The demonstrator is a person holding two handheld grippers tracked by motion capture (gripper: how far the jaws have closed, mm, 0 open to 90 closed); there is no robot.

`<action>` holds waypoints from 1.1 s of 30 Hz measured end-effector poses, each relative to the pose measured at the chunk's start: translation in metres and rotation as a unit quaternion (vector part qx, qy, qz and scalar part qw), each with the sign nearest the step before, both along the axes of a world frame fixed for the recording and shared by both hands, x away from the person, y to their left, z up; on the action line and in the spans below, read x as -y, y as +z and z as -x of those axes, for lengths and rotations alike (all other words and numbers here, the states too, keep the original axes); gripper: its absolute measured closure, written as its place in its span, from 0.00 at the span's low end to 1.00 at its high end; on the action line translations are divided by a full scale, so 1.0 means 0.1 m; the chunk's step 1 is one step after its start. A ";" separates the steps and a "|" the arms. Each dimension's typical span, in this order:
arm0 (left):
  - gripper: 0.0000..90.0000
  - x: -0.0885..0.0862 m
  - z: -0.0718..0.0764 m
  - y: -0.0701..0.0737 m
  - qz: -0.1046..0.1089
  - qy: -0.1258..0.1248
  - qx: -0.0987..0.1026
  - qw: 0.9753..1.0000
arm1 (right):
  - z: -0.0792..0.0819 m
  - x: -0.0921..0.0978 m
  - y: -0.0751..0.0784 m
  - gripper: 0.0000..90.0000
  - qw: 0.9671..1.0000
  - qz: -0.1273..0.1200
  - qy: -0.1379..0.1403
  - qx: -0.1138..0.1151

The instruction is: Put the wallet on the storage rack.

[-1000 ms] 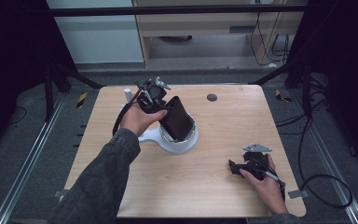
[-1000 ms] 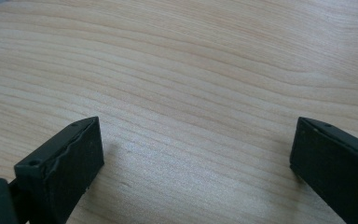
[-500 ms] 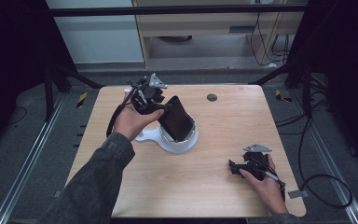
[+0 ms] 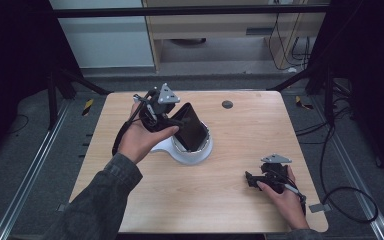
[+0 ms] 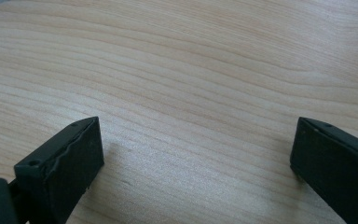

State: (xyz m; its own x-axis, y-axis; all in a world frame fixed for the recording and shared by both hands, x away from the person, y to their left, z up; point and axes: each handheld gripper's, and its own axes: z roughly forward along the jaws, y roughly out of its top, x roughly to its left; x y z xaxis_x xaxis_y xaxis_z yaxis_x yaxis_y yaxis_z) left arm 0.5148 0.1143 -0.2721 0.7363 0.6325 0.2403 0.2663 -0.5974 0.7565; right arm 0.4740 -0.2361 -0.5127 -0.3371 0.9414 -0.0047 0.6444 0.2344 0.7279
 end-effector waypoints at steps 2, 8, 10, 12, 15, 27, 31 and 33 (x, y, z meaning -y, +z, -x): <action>0.26 0.00 0.04 -0.02 0.001 -0.004 -0.001 1.000 | 0.00 0.00 0.00 0.03 1.000 0.000 -0.001 0.000; 0.16 -0.01 0.12 -0.07 0.003 -0.006 -0.005 1.000 | 0.00 0.00 0.00 0.03 1.000 -0.002 -0.001 -0.001; 0.15 -0.02 0.13 -0.09 0.004 -0.005 -0.006 1.000 | 0.00 0.00 0.00 0.03 1.000 -0.002 0.000 -0.001; 0.14 -0.03 0.15 -0.12 0.010 -0.005 -0.007 1.000 | 0.00 0.00 0.00 0.03 1.000 -0.002 0.000 -0.001; 0.12 -0.03 0.18 -0.16 0.010 -0.006 -0.007 1.000 | 0.00 0.00 0.00 0.03 1.000 -0.001 0.000 0.000; 0.09 -0.08 0.38 -0.35 0.014 -0.009 0.003 1.000 | 0.00 0.00 0.00 0.03 1.000 -0.001 0.000 0.000; 0.08 -0.12 0.46 -0.40 0.021 -0.011 0.002 1.000 | 0.00 0.00 0.00 0.03 1.000 -0.001 0.001 0.000; 0.08 -0.13 0.50 -0.45 0.025 -0.009 0.003 1.000 | 0.01 0.00 0.00 0.03 1.000 -0.001 0.000 0.000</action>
State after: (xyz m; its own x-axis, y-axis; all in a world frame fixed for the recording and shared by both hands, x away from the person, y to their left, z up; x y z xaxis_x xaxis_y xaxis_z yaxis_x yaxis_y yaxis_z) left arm 0.4651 0.1277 -0.3167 0.7470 0.6299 0.2126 0.2510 -0.5633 0.7872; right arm 0.4734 -0.2359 -0.5127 -0.3380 0.9411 -0.0033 0.6443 0.2339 0.7281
